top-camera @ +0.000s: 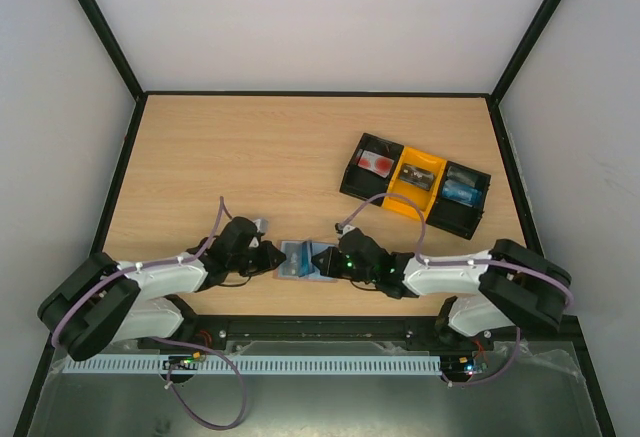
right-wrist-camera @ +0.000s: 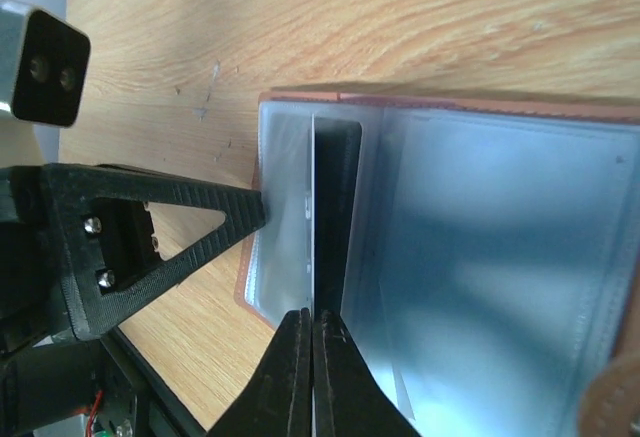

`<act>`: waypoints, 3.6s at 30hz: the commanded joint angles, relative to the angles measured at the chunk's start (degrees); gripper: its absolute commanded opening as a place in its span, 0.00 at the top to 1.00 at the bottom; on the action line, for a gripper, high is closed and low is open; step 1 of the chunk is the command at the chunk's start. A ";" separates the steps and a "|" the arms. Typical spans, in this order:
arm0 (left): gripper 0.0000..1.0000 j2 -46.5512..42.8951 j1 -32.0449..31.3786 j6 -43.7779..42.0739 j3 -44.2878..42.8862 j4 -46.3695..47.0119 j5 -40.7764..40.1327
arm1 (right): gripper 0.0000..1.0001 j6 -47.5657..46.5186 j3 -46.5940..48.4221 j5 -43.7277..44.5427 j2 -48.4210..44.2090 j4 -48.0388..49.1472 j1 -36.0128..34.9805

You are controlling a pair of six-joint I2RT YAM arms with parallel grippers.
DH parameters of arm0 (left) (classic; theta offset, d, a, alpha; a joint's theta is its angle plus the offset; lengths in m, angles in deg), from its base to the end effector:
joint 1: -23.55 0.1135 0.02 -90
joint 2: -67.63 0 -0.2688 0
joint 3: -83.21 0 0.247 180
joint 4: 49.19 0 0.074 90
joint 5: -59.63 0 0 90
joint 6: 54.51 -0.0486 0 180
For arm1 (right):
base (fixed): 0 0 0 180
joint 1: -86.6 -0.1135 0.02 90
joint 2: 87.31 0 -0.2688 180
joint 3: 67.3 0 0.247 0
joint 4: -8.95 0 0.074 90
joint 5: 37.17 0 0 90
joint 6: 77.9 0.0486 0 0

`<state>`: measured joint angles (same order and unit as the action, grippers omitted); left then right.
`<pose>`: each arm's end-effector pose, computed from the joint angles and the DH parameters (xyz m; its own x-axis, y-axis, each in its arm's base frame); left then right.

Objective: Take the credit cards out of the card holder

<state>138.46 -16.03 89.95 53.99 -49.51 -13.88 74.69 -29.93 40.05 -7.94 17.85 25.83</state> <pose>0.1501 -0.1420 0.1228 -0.9289 -0.2444 -0.2781 0.0307 0.6978 -0.7156 0.1155 0.2284 0.1461 -0.9586 0.0598 -0.2784 -0.1967 0.5678 0.7993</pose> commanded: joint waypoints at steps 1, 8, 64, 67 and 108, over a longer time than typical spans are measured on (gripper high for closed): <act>0.85 1.58 -0.24 -0.40 0.83 -4.86 -1.81 | 0.98 -1.89 -0.92 5.13 -4.22 -6.55 0.20; 0.73 -3.08 -0.20 0.89 -0.73 -5.18 -0.79 | 0.98 -2.45 -1.44 7.92 -10.83 -11.28 0.22; 0.45 -5.51 -45.20 -61.63 -4.82 19.36 -62.86 | 0.98 16.33 -4.89 4.27 -26.41 0.20 0.23; 0.46 -5.61 -45.29 -61.61 -4.39 19.58 -61.98 | 0.98 16.43 -4.92 4.12 -26.31 0.50 0.23; 0.97 -26.80 -39.14 -39.67 6.11 14.36 -46.69 | 0.54 -5.98 -10.41 8.12 -43.33 -5.60 0.21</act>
<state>117.87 -57.03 43.15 58.26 -33.49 -67.25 78.53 -39.11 46.70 -46.72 15.57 25.96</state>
